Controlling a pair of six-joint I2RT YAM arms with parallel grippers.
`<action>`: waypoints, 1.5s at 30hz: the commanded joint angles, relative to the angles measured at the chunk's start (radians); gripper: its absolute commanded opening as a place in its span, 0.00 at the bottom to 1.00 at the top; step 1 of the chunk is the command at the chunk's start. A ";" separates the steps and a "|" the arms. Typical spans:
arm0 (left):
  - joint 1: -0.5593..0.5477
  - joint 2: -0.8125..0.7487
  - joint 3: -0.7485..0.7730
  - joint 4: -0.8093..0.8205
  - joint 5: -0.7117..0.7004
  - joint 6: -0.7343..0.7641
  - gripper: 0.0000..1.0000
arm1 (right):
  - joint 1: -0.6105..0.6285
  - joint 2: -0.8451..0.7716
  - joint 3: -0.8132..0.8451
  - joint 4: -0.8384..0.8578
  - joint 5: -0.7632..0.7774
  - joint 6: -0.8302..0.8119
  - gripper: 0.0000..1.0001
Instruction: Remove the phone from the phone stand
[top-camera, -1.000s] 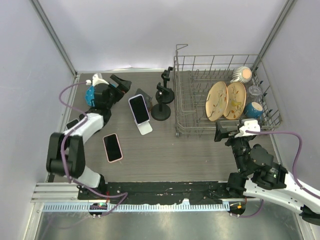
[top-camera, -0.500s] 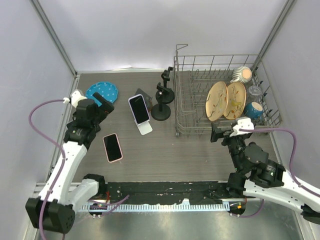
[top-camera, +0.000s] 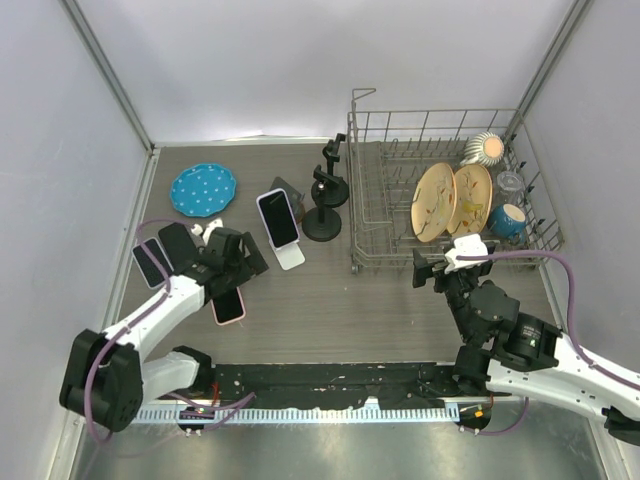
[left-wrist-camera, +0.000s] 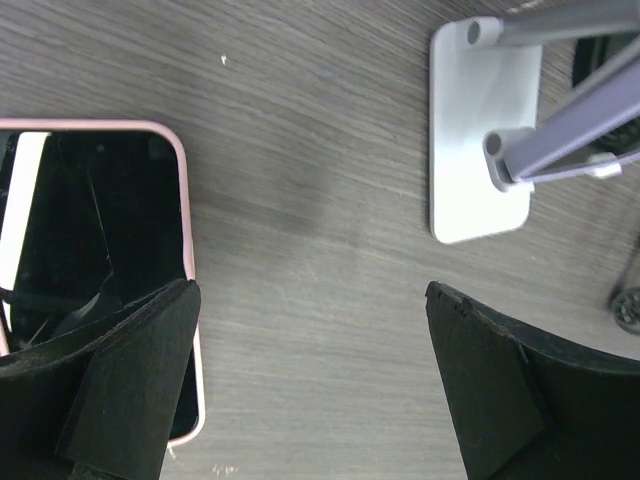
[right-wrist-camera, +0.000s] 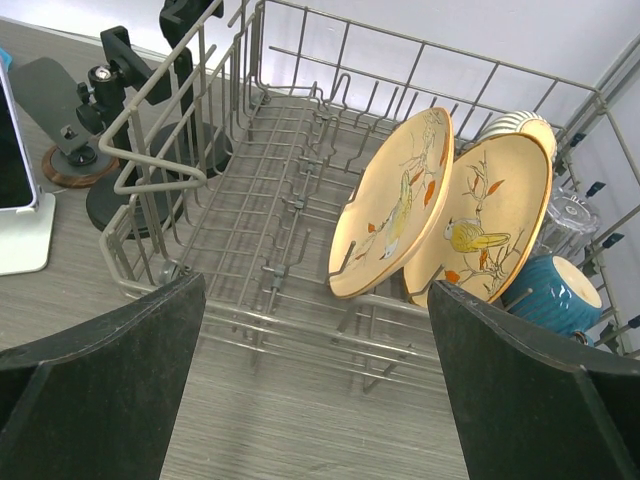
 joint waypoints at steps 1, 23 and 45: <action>-0.006 0.103 0.013 0.156 -0.063 -0.022 1.00 | 0.002 0.007 0.035 0.005 0.004 0.004 0.98; -0.004 0.145 -0.005 0.049 -0.341 -0.111 1.00 | 0.002 0.042 0.032 0.003 0.020 -0.007 0.99; -0.272 -0.029 0.244 -0.033 -0.516 -0.047 1.00 | 0.002 0.036 0.033 0.002 0.018 -0.004 0.98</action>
